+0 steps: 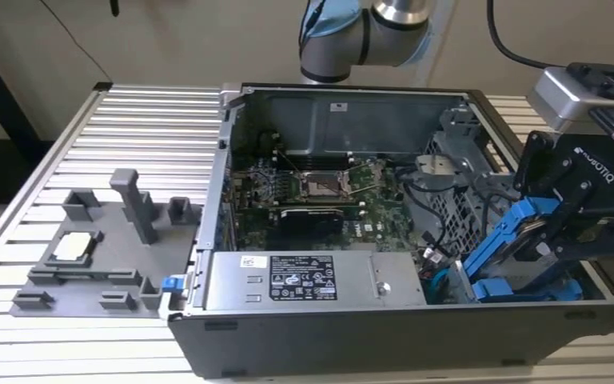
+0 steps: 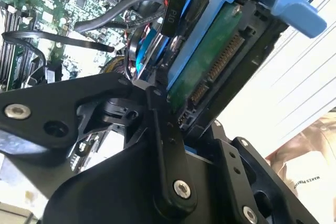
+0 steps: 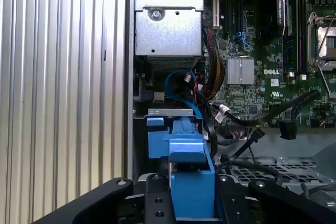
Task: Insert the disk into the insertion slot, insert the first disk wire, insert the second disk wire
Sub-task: 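Insert the disk into the insertion slot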
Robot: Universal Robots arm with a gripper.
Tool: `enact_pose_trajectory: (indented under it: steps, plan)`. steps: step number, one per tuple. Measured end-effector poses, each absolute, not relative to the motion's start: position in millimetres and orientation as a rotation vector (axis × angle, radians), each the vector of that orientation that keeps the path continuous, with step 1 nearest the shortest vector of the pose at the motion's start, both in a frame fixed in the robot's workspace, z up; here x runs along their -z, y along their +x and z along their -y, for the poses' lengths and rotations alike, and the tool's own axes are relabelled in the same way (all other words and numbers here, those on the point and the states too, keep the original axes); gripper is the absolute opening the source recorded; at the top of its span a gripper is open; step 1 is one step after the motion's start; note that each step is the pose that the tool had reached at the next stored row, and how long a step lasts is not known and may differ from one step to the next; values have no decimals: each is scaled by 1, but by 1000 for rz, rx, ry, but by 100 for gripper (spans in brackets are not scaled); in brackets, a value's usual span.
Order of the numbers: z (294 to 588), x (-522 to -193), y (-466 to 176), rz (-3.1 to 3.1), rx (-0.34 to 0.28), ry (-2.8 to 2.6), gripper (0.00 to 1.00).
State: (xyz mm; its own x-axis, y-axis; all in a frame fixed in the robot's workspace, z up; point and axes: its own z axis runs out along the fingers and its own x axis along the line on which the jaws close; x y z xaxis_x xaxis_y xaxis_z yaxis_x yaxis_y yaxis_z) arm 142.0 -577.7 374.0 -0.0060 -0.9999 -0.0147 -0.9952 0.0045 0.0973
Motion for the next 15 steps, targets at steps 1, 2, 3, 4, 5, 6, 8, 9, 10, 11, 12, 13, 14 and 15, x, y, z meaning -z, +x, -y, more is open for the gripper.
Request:
enact_pose_trajectory:
  steps: [1,2,3,4,5,6,8,9,10,11,12,13,14,15]
  plan:
    - [578,-374,142,2184,123,2173,32]
    - [578,-374,142,2184,123,2173,32]
    - [578,-374,142,2184,122,2173,32]
    - [578,-374,142,2184,122,2173,32]
    - [578,-374,142,2184,122,2173,32]
    - [578,-374,142,2184,123,2173,32]
    - [577,-374,142,2185,123,2173,32]
    - [575,-373,141,2185,124,2174,32]
    - [574,-373,140,2186,125,2174,32]
    - [574,-373,140,2186,126,2175,32]
    - [574,-373,140,2186,126,2175,32]
    - [574,-373,140,2186,126,2175,32]
    - [574,-373,140,2186,125,2175,32]
    - [574,-373,140,2186,126,2175,32]
